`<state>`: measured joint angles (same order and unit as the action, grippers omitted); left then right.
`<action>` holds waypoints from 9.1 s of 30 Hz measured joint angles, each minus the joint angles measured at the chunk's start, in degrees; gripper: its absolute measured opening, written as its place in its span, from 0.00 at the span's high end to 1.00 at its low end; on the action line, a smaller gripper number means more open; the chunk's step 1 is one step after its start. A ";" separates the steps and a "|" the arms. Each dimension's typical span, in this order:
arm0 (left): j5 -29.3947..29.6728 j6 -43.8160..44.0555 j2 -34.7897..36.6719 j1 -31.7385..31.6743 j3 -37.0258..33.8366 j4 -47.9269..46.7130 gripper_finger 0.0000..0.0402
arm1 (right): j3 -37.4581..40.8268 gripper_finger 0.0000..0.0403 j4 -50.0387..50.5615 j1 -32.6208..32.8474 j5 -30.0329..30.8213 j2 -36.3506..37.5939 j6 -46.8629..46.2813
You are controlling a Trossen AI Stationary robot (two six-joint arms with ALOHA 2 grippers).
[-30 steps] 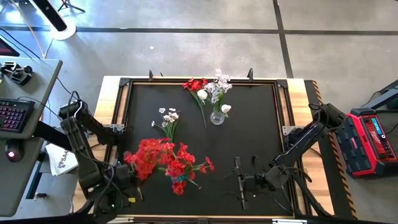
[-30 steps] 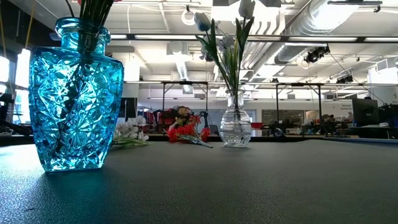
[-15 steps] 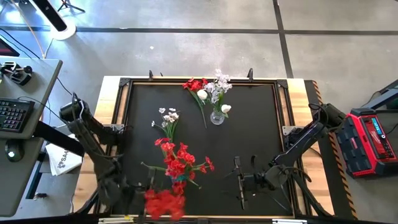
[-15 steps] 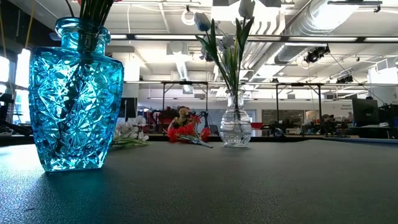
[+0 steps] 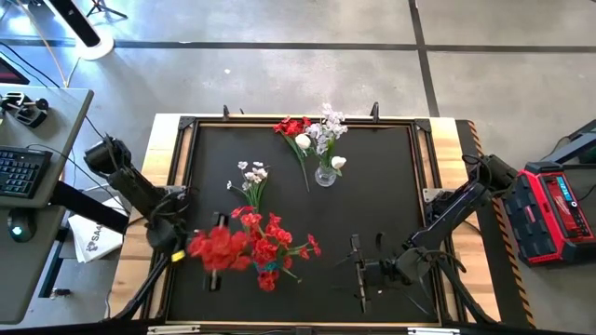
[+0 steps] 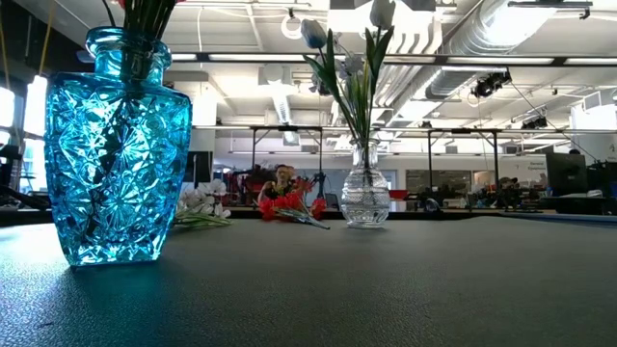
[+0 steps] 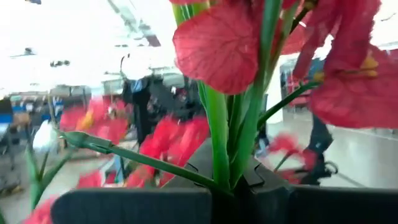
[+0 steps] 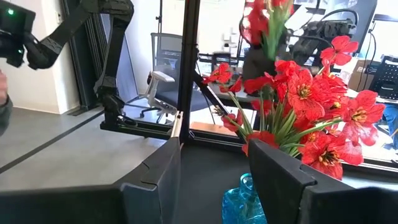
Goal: Sort flowers into vase by color
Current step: Put the red flowers into the blue vase, then put the white flowers into the transparent vase
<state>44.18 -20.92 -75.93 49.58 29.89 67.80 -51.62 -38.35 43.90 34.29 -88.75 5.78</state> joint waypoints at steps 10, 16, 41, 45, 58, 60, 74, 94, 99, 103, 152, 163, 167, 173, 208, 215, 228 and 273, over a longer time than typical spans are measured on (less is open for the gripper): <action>0.71 8.12 0.02 -1.73 -2.32 -4.43 0.98 | 0.00 0.60 0.04 -0.13 0.01 -0.02 -0.90; 2.93 13.80 -0.04 -2.12 -2.34 -10.16 0.86 | 0.00 0.60 0.04 -0.13 0.01 -0.02 -0.90; 2.86 37.80 2.13 -7.99 18.05 -57.98 0.55 | 0.02 0.60 3.92 -0.83 -0.01 -0.02 -5.76; 1.32 37.61 2.17 -8.76 18.05 -58.86 0.55 | 0.02 0.60 4.43 -0.92 0.01 -0.02 -5.81; -7.31 34.33 5.99 -6.67 24.19 -66.22 0.43 | 0.02 0.60 4.68 -0.90 0.01 -0.02 -5.81; -7.30 34.30 6.22 -6.67 24.81 -66.46 0.42 | 0.02 0.60 4.72 -0.90 -0.01 -0.02 -5.81; -7.69 35.60 7.32 -7.18 25.14 -64.87 0.42 | 0.02 0.60 4.74 -0.90 0.01 -0.02 -5.84; -6.64 56.30 6.45 -6.82 20.76 -73.87 0.98 | 0.02 0.60 4.74 -0.90 -0.01 -0.02 -5.86; -6.25 53.64 6.43 -6.80 20.28 -73.29 0.87 | 0.02 0.60 4.74 -0.90 0.01 -0.02 -5.86; -8.22 50.36 6.50 -7.42 20.37 -71.66 0.69 | 0.02 0.60 4.72 -0.90 0.01 -0.02 -5.99; -19.99 48.96 6.96 -11.73 24.11 -71.70 0.91 | 0.02 0.60 5.11 -0.90 0.01 -0.02 -5.84; -21.51 49.15 11.37 -11.69 24.09 -72.09 0.59 | 0.02 0.60 5.14 -0.90 0.01 -0.02 -5.82; -21.46 48.98 15.06 -11.69 24.09 -71.74 0.57 | 0.02 0.60 5.14 -0.90 0.01 -0.02 -5.82; -19.56 39.11 19.25 -11.65 24.11 -63.15 0.58 | 0.02 0.60 5.24 -0.90 0.01 -0.02 -5.85; -11.23 106.20 3.92 -8.84 1.72 -94.57 0.58 | -0.07 0.50 37.60 2.48 5.76 -5.25 -39.27; -6.00 102.07 -5.74 -15.72 -2.21 -82.06 0.58 | -0.07 0.50 35.18 2.11 6.68 -5.25 -36.56; -5.88 70.33 -17.63 -25.81 -2.16 -40.76 0.58 | -0.07 0.50 34.18 -0.38 6.68 -5.24 -36.37; 0.54 107.21 -7.56 -5.58 -2.19 -84.17 0.58 | -38.75 0.98 69.03 -32.10 -11.83 -38.00 -34.93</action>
<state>44.72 86.29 -83.49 44.00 27.70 -16.37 -90.37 30.69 11.80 22.47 -126.75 -29.15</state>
